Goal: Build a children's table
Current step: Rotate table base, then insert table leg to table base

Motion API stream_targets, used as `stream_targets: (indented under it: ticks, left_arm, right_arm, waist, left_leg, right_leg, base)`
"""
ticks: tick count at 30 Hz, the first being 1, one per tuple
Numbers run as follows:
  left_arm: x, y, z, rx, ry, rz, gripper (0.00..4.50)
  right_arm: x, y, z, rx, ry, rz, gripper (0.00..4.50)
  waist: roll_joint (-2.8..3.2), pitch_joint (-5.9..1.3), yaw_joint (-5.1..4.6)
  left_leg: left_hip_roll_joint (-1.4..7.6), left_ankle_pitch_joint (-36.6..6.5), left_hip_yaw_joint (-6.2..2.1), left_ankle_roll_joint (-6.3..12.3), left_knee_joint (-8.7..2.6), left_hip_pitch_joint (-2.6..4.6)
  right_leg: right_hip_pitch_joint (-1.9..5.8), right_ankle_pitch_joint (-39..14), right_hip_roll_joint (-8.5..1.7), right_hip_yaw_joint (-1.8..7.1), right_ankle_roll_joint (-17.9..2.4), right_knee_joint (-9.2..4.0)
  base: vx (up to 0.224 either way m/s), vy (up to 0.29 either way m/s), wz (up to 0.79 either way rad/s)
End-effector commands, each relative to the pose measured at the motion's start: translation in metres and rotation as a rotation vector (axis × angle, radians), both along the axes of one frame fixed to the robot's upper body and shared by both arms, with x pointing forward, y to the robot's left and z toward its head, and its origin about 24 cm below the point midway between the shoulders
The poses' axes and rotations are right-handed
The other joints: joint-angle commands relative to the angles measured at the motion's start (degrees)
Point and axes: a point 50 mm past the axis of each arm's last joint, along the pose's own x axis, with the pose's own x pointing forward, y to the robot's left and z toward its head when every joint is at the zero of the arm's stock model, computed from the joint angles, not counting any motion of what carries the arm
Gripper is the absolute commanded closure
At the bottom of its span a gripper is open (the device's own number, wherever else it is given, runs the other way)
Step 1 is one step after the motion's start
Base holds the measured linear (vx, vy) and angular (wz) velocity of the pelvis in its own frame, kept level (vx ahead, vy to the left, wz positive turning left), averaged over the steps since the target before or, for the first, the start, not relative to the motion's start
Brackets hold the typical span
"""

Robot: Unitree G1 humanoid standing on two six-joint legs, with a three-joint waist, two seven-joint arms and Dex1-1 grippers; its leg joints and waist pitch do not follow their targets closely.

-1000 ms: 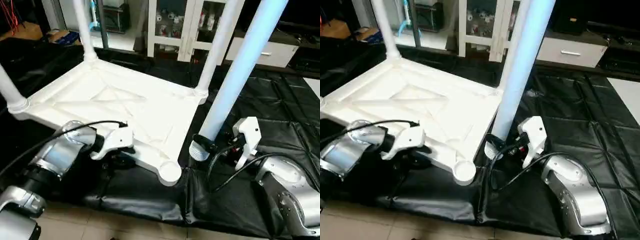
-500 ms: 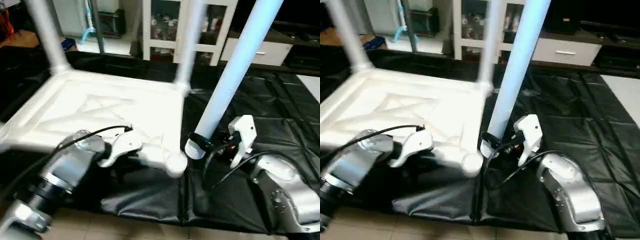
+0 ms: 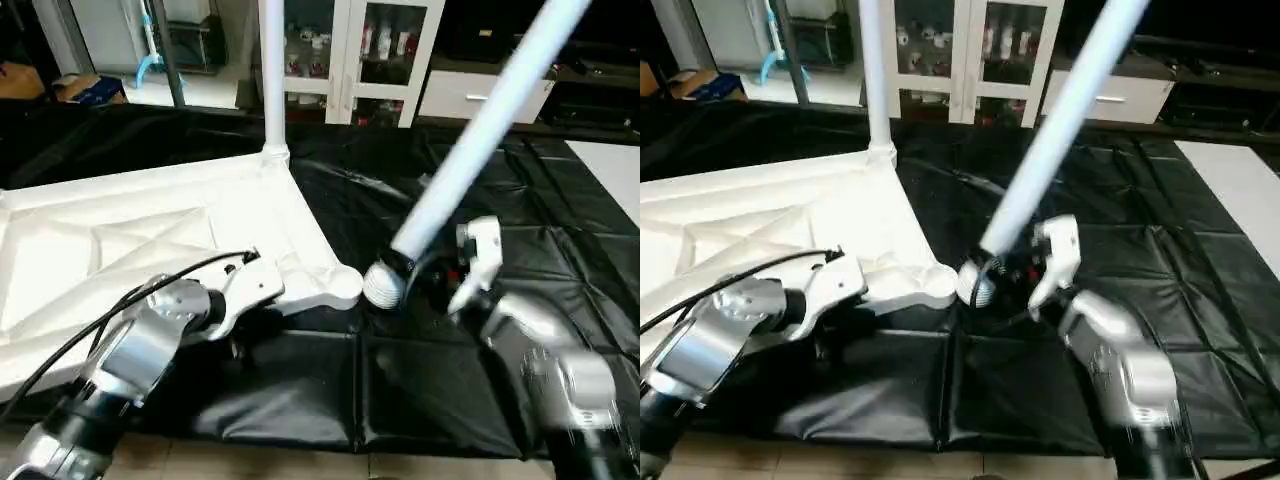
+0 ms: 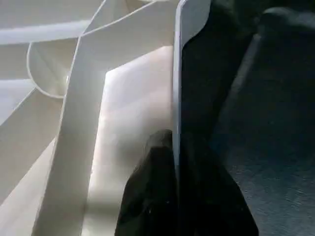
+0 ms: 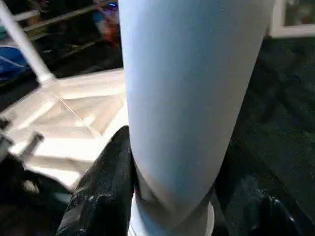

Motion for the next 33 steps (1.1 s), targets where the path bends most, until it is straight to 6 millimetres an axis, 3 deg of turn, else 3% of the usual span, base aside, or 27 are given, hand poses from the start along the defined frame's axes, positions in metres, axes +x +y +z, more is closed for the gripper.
stream_targets:
  ticks: [1, 3, 4, 6, 8, 13, 24, 25, 29, 32, 33]
  left_arm:
    - [-0.010, -0.006, -0.016, -0.012, 0.054, -0.027, 4.29]
    - [-0.010, -0.009, -0.015, -0.024, 0.040, -0.050, 4.29]
    - [-0.011, -0.012, -0.013, -0.030, 0.037, -0.078, 4.29]
    - [-0.012, -0.013, -0.014, -0.021, 0.026, -0.093, 4.29]
    - [-0.012, -0.014, -0.015, -0.004, 0.009, -0.122, 4.29]
    - [-0.013, -0.013, -0.015, -0.028, 0.042, -0.136, 4.40]
    - [-0.018, -0.017, -0.010, -0.050, 0.066, -0.230, 4.40]
    - [-0.017, -0.018, -0.009, -0.053, 0.065, -0.234, 4.40]
    - [-0.018, -0.021, -0.008, -0.068, 0.073, -0.269, 4.40]
    - [-0.019, -0.022, -0.007, -0.075, 0.077, -0.290, 4.40]
    - [-0.021, -0.022, -0.007, -0.074, 0.083, -0.299, 4.40]
  right_arm:
    - [0.003, -0.001, 0.012, 0.028, -0.023, 0.060, 2.65]
    - [0.003, 0.001, 0.014, 0.028, -0.030, 0.088, 2.65]
    - [0.004, 0.003, 0.016, 0.026, -0.033, 0.132, 2.65]
    - [0.005, 0.005, 0.016, 0.023, -0.029, 0.157, 2.65]
    - [0.008, 0.008, 0.012, 0.005, -0.017, 0.205, 2.65]
    - [0.017, 0.008, 0.008, -0.033, -0.011, 0.226, 2.65]
    - [0.024, 0.010, -0.002, -0.066, 0.009, 0.282, 2.65]
    - [0.021, 0.010, -0.002, -0.066, 0.016, 0.302, 2.65]
    - [0.014, 0.006, -0.007, -0.070, 0.047, 0.366, 2.65]
    - [0.013, 0.004, -0.010, -0.083, 0.063, 0.385, 2.65]
    - [0.012, 0.002, -0.012, -0.098, 0.081, 0.396, 2.65]
  waist:
    - [-0.89, -3.03, 0.92]
    - [-0.71, -3.13, 1.43]
    - [-1.64, -3.12, 1.50]
    - [-1.56, -3.04, 1.87]
    - [-2.08, -2.86, 2.17]
    - [-2.33, -2.46, 2.38]
    - [-2.42, -2.20, 2.69]
    - [-2.66, -1.99, 2.66]
    - [-2.27, -1.64, 2.83]
    - [-2.53, -1.60, 2.84]
    - [-2.20, -1.55, 2.84]
  left_leg:
    - [3.19, -2.1, -1.30, 4.87, -4.16, 0.11]
    - [3.34, -1.2, -1.19, 5.23, -4.11, 0.40]
    - [3.35, -0.3, -1.08, 5.69, -4.11, 0.29]
    - [3.45, -0.3, -1.05, 5.70, -4.16, 0.50]
    - [3.53, -1.9, -0.94, 4.89, -4.28, 0.60]
    - [3.47, -4.8, -0.84, 2.44, -4.45, 0.77]
    - [3.48, -2.9, -0.76, 3.36, -4.45, 0.69]
    - [3.49, -3.2, -0.73, 3.42, -4.52, 0.69]
    - [3.62, -4.9, -0.80, 2.74, -4.72, 0.87]
    - [3.61, -5.4, -0.77, 2.44, -4.76, 0.82]
    - [3.61, -5.5, -0.81, 2.33, -4.76, 0.86]
  right_leg:
    - [2.12, 0.6, -4.10, 2.10, -14.7, -3.63]
    - [2.05, 2.0, -4.20, 2.13, -15.0, -3.58]
    - [2.14, 3.2, -4.14, 2.11, -15.2, -3.44]
    - [1.97, 2.5, -4.25, 2.09, -15.2, -3.45]
    - [1.83, -0.1, -4.31, 2.16, -14.8, -3.75]
    - [1.43, -5.3, -4.28, 2.29, -13.8, -4.18]
    - [1.52, -1.9, -4.19, 2.34, -14.4, -3.81]
    - [1.40, -2.4, -4.14, 2.32, -14.3, -3.90]
    - [1.17, -5.0, -4.18, 2.35, -13.8, -4.20]
    - [1.21, -5.1, -4.18, 2.35, -13.9, -4.23]
    - [1.15, -5.2, -4.22, 2.39, -13.9, -4.23]
  base:
    - [0.000, 0.000, 0.00]
    - [0.000, 0.000, 0.00]
    - [0.000, 0.000, 0.00]
    - [0.000, 0.000, 0.00]
    - [0.000, 0.000, 0.00]
    - [0.000, 0.000, 0.00]
    - [0.000, 0.000, 0.00]
    - [0.000, 0.000, 0.00]
    - [0.000, 0.000, 0.00]
    - [0.000, 0.000, 0.00]
    - [0.000, 0.000, 0.00]
